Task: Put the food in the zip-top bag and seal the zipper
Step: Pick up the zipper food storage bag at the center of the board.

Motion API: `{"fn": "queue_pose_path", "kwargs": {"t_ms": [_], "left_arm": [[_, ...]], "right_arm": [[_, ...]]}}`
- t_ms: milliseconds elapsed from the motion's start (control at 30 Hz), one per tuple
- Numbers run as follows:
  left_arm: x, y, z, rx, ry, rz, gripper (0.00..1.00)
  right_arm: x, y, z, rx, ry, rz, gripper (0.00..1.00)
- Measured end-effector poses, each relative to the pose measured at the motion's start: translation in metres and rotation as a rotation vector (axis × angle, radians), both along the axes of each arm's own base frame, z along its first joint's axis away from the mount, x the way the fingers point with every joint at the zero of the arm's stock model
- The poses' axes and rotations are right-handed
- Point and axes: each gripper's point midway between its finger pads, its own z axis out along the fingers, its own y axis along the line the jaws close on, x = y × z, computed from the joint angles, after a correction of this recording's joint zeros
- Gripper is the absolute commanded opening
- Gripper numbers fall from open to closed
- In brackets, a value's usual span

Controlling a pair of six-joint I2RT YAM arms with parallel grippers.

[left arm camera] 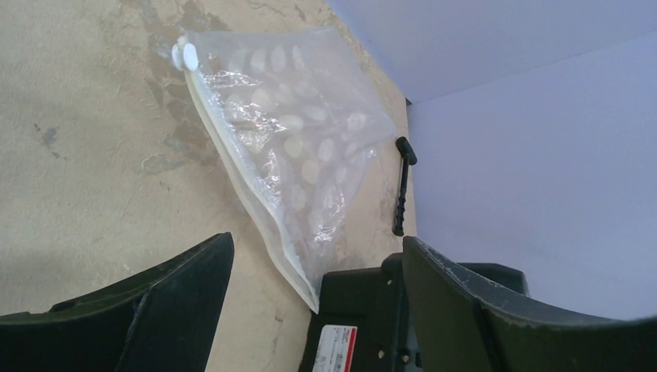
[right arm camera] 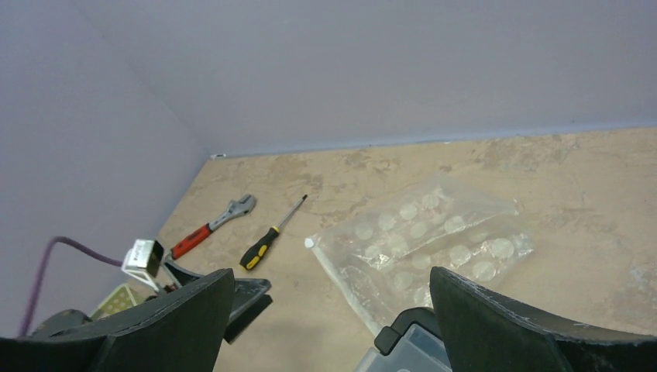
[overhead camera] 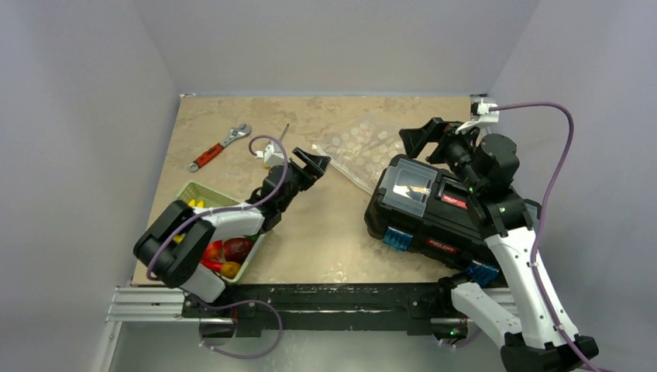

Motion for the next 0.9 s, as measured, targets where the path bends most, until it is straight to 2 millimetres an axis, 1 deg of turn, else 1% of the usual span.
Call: {"fn": "queue_pose_path", "kwargs": {"t_ms": [133, 233, 333, 467, 600, 667, 733, 800, 900], "left_arm": [[0.008, -0.016, -0.030, -0.015, 0.019, 0.027, 0.74], [0.016, -0.029, -0.050, -0.025, 0.029, 0.045, 0.69], [0.022, -0.045, -0.063, -0.043, 0.026, 0.043, 0.63], [0.024, -0.063, -0.073, -0.064, 0.015, 0.025, 0.61], [0.025, -0.077, -0.077, -0.078, 0.015, 0.011, 0.58], [0.027, -0.084, -0.073, -0.090, 0.009, 0.007, 0.56], [0.029, -0.089, -0.069, -0.101, -0.001, 0.004, 0.51], [0.033, -0.092, -0.065, -0.113, -0.007, 0.007, 0.49], [0.037, -0.094, -0.065, -0.121, -0.007, 0.016, 0.49]], "right_arm": [[-0.005, 0.003, 0.004, 0.002, -0.013, 0.014, 0.99], [-0.008, 0.011, 0.004, 0.000, -0.013, 0.041, 0.99], [-0.010, 0.017, 0.003, -0.003, -0.014, 0.061, 0.99], [-0.012, 0.022, 0.001, -0.005, -0.011, 0.078, 0.99], [-0.013, 0.024, -0.004, -0.008, -0.002, 0.086, 0.99], [-0.013, 0.025, -0.005, -0.009, 0.001, 0.090, 0.99], [-0.013, 0.026, -0.006, -0.010, 0.002, 0.091, 0.99], [-0.013, 0.026, -0.006, -0.010, 0.002, 0.094, 0.99], [-0.014, 0.027, -0.006, -0.011, 0.002, 0.096, 0.99]]}}
